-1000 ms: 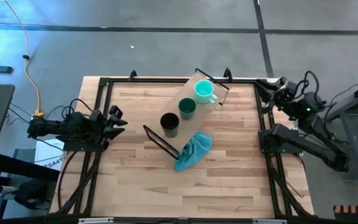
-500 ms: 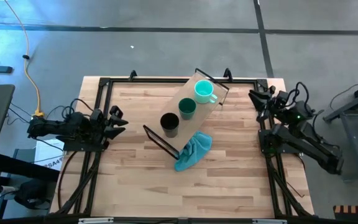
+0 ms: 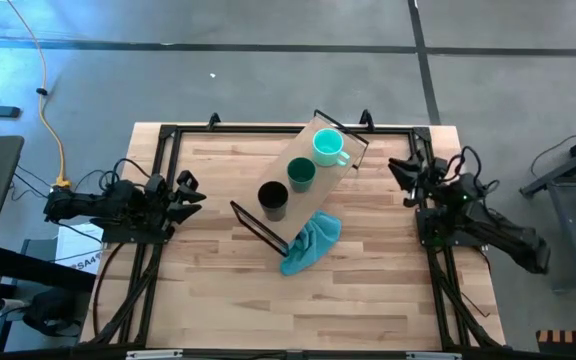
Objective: Stack small to large cups/mugs on shelf
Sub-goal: Return to Home Position
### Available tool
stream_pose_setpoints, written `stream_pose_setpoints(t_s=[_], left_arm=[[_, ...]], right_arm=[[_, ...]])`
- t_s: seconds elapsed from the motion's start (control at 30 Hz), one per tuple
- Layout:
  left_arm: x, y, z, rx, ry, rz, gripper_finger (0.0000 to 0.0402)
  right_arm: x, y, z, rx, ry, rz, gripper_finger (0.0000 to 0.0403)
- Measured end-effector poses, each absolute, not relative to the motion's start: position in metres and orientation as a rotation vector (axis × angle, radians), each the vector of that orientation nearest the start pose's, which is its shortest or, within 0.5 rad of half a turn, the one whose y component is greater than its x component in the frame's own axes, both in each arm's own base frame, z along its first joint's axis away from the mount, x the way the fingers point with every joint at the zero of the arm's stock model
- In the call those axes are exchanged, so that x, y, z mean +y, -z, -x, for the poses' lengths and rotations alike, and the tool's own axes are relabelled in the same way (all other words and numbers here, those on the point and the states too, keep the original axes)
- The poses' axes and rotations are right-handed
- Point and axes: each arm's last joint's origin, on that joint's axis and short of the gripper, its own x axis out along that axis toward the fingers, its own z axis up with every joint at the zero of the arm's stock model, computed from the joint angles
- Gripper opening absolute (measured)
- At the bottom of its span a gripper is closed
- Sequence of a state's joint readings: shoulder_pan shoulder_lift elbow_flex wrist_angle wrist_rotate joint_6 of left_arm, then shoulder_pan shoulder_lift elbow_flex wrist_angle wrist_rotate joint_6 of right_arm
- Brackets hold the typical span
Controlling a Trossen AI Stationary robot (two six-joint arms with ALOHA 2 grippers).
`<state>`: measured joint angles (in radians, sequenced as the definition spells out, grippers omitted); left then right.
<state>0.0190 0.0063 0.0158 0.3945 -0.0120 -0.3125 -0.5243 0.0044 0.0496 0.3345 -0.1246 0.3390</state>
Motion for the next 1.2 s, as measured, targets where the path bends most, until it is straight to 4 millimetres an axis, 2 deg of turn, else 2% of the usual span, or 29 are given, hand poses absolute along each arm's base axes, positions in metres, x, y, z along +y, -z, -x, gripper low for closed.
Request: stream_pose_setpoints(t_s=[0.1,0.53,0.87,1.2], left_arm=[[0.002,-0.205,-0.089,-0.405,0.034,0.314,0.0129],[0.002,-0.205,-0.089,-0.406,0.035,0.316,0.0129],[0.002,-0.205,-0.089,-0.406,0.034,0.313,0.0129],[0.002,-0.206,-0.089,-0.407,0.026,0.307,0.0129]], right_arm=[[-0.038,-0.203,-0.081,-0.43,0.282,-0.209,0.0079],[-0.015,-0.199,-0.09,-0.353,0.056,-0.199,0.0079],[0.001,-0.196,-0.093,-0.311,-0.013,-0.164,0.0079],[0.006,-0.186,-0.095,-0.201,-0.037,-0.177,0.0079]])
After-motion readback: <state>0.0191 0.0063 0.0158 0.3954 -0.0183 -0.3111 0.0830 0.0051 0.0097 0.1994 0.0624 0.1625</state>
